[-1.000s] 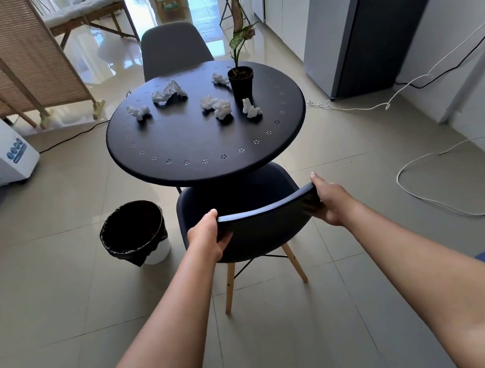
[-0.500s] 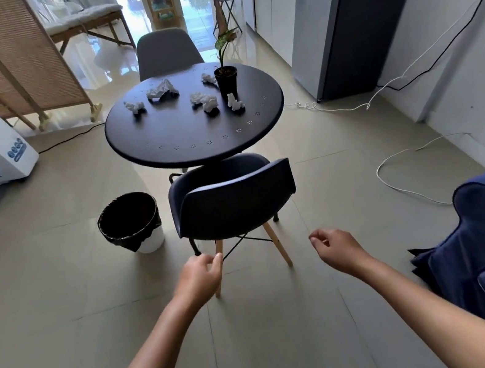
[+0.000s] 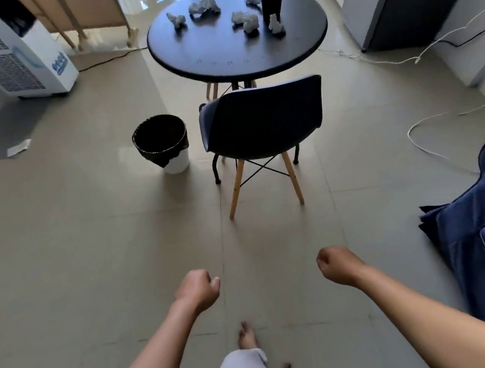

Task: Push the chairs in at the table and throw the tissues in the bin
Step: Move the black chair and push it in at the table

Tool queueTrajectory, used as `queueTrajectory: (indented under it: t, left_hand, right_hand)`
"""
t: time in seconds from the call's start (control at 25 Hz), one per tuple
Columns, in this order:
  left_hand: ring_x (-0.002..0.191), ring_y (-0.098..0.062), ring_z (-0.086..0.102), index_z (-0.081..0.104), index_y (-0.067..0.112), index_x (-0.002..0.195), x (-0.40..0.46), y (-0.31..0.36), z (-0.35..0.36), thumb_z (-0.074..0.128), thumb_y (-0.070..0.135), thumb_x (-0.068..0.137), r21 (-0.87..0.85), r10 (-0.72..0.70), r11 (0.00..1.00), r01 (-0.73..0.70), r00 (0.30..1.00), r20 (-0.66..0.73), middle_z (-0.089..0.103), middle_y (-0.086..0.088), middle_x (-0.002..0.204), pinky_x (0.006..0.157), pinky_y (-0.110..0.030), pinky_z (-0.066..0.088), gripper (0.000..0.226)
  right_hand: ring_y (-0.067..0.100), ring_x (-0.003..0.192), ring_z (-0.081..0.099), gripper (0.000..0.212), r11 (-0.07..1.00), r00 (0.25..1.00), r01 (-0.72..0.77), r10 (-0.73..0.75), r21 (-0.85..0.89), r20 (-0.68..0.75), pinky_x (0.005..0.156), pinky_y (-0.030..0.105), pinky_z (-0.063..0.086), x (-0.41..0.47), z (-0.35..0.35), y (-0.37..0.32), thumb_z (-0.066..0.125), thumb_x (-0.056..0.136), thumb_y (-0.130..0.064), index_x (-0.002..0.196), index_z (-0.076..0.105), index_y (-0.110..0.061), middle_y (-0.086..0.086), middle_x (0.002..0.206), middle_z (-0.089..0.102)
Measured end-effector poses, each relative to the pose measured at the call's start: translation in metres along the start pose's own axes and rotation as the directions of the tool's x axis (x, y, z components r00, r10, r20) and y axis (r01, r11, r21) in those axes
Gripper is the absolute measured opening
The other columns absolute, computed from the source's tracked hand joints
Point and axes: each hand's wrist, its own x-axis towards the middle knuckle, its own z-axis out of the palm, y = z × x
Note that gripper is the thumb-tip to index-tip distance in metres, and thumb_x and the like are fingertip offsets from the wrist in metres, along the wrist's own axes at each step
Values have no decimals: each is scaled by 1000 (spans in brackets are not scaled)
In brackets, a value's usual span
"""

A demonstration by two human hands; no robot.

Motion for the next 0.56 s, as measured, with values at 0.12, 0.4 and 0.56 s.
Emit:
queueTrajectory:
  t: [0.12, 0.4, 0.56]
  left_hand:
    - [94, -38, 65, 59, 5, 70, -11, -39, 7, 47, 35, 91, -55, -95, 994, 96, 995, 16, 69, -25, 100, 78, -37, 53, 38]
    - [92, -36, 66, 57, -1, 61, 1, -156, -25, 47, 36, 91, -171, -304, 938, 301, 953, 10, 71, -25, 94, 75, -34, 52, 49]
    - [93, -37, 66, 66, -7, 81, 21, -250, -65, 48, 34, 90, -251, -405, 887, 388, 914, -19, 71, -25, 96, 75, -34, 53, 45]
  right_hand:
    - [31, 108, 61, 31, 999, 997, 18, -16, -28, 81, 87, 29, 48, 5, 20, -33, 42, 91, -18, 103, 67, -4, 17, 115, 68]
    - [31, 104, 62, 32, 981, 973, 143, -115, -133, 199, 82, 29, 48, 64, 48, -176, 42, 90, -17, 102, 67, -1, 19, 113, 68]
    - [28, 108, 61, 33, 970, 966, 175, -136, -168, 220, 89, 29, 48, 104, 69, -284, 42, 92, -19, 104, 67, -2, 16, 115, 68]
